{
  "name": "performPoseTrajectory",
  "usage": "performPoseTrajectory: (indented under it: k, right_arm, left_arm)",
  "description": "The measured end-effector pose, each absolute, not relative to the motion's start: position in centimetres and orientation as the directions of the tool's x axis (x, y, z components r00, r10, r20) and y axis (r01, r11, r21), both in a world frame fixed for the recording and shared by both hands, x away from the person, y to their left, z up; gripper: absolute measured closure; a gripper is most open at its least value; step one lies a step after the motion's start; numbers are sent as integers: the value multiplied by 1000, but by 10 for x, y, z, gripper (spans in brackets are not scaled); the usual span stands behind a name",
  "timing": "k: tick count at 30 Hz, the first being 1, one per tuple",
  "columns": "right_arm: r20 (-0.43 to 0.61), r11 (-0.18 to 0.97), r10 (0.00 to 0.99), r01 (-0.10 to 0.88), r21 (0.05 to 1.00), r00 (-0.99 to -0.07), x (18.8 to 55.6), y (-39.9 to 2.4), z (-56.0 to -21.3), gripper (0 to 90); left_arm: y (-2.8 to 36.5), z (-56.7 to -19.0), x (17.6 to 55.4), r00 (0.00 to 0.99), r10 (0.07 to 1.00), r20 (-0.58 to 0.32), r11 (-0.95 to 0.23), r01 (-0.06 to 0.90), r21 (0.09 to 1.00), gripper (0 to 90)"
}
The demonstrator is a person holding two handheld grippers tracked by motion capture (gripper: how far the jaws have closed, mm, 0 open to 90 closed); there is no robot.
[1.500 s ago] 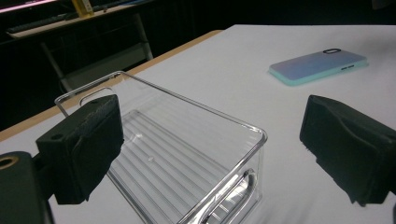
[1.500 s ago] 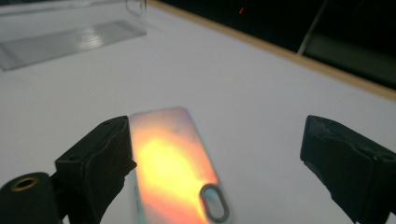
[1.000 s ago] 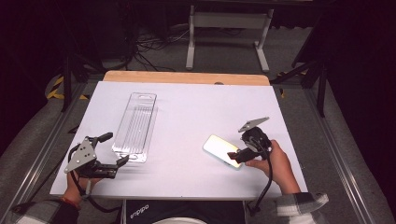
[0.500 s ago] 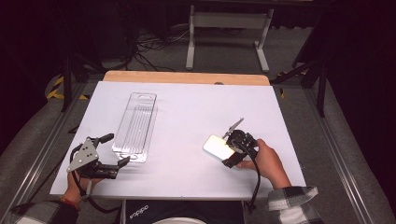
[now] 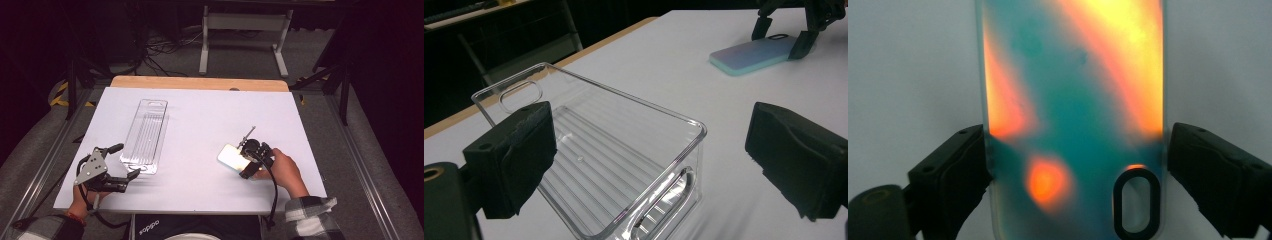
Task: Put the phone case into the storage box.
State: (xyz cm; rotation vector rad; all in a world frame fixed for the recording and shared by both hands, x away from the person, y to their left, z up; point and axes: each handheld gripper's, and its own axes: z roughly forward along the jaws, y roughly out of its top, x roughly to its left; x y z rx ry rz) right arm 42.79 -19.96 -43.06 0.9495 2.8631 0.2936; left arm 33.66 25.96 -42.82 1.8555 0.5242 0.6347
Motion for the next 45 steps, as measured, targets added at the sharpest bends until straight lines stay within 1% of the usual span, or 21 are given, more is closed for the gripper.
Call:
performPoseTrajectory:
  k: [5,7,14,17,19,23,27,29,32,36,40,45]
  right_arm:
    - [-28,792,586,564,234,-810,427,-201,-430,163]
    - [-29,795,581,560,234,-813,427,-201,-430,168]
    - [-27,793,582,559,242,-813,427,-202,-429,174]
    - [-20,777,600,576,256,-800,427,-203,-429,175]
    - [2,769,600,577,275,-800,427,-204,-427,175]
    - [29,745,608,583,325,-793,426,-205,-422,175]
    - [71,700,628,603,384,-775,427,-207,-415,175]
    - [84,680,638,611,406,-766,428,-207,-412,175]
    - [105,651,642,612,448,-759,429,-205,-406,175]
    - [123,627,636,604,492,-761,429,-200,-396,175]
    - [167,596,622,601,532,-765,428,-193,-389,175]
    - [194,593,587,580,559,-786,423,-180,-381,175]
  left_arm:
    - [259,-428,336,765,617,182,-353,62,934,71]
    - [257,-428,336,768,606,206,-373,47,926,74]
    - [256,-429,335,769,603,211,-380,45,924,78]
    - [255,-428,334,763,603,233,-398,34,917,79]
    - [253,-428,332,761,603,239,-403,32,915,80]
    - [246,-427,331,747,590,306,-454,-6,891,82]
    - [234,-422,328,739,550,389,-497,-84,864,84]
    - [230,-419,326,738,536,410,-491,-123,862,104]
    - [222,-416,327,732,519,441,-506,-152,849,108]
    - [206,-414,328,711,487,507,-547,-204,812,111]
    - [185,-413,327,691,441,573,-588,-260,766,117]
    - [168,-412,330,679,406,612,-617,-290,732,133]
